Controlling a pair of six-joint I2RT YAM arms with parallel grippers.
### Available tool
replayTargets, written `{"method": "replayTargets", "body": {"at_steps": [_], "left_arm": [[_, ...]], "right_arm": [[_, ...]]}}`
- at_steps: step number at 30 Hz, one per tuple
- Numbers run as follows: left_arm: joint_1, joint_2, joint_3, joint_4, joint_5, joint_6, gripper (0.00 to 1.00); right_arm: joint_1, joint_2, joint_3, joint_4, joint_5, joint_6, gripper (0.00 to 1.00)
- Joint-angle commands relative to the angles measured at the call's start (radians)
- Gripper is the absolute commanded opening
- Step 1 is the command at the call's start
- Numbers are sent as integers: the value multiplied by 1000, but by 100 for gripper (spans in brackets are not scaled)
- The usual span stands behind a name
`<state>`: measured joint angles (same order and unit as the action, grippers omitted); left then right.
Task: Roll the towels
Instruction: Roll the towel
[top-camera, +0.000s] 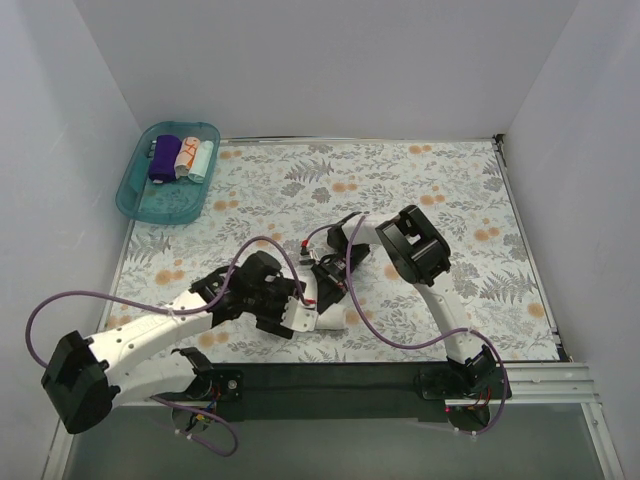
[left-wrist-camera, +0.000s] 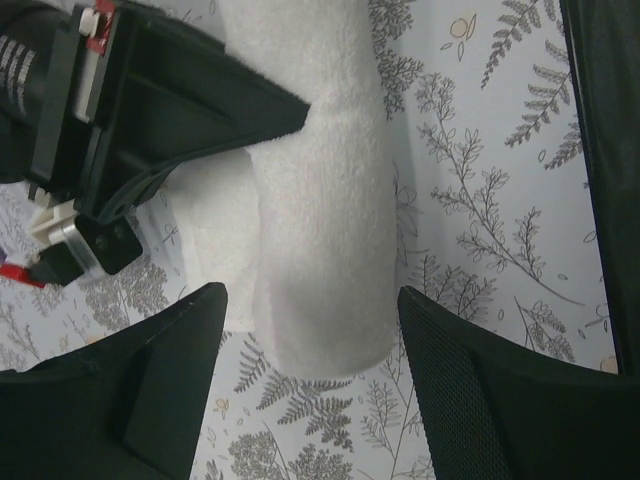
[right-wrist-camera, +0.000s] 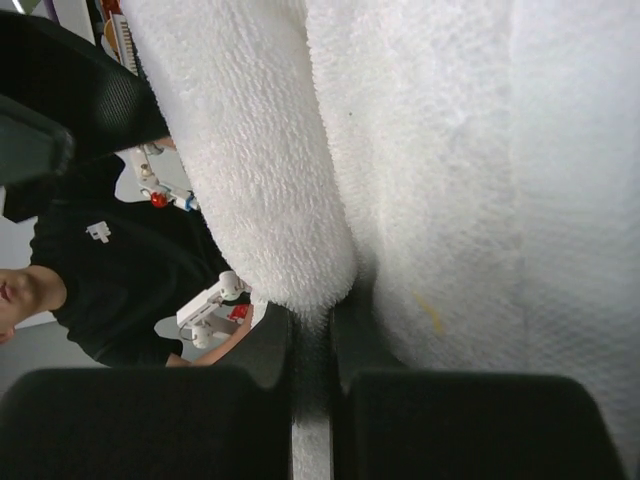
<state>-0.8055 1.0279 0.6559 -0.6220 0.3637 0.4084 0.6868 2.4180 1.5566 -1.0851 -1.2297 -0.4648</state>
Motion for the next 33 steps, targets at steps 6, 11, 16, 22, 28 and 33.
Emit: {"method": "replayTargets", "body": {"at_steps": [6,11,16,22,28,33], "left_arm": [[-142,87,-87,205,-195,-71,65],[-153,144,-124,283,-241,-54,60],[-152,202,-139,184,-249,-89,31],[-71,296,-108,-32,-83,-111,0],[114,448,68,-255,194,-16,0],[193,643,235,-405,332,79,0]], "right_arm": [[-15,154,-6,93,342,-75,1],[-16,162,-3,91,345,-71,1],[-35,116,-9,94,357,-45,5],[-113,-51,-67,116,357,-21,27],[-177,-313,-138,160,334,-63,40],[-225,-540,-233,282,375,-52,41]]}}
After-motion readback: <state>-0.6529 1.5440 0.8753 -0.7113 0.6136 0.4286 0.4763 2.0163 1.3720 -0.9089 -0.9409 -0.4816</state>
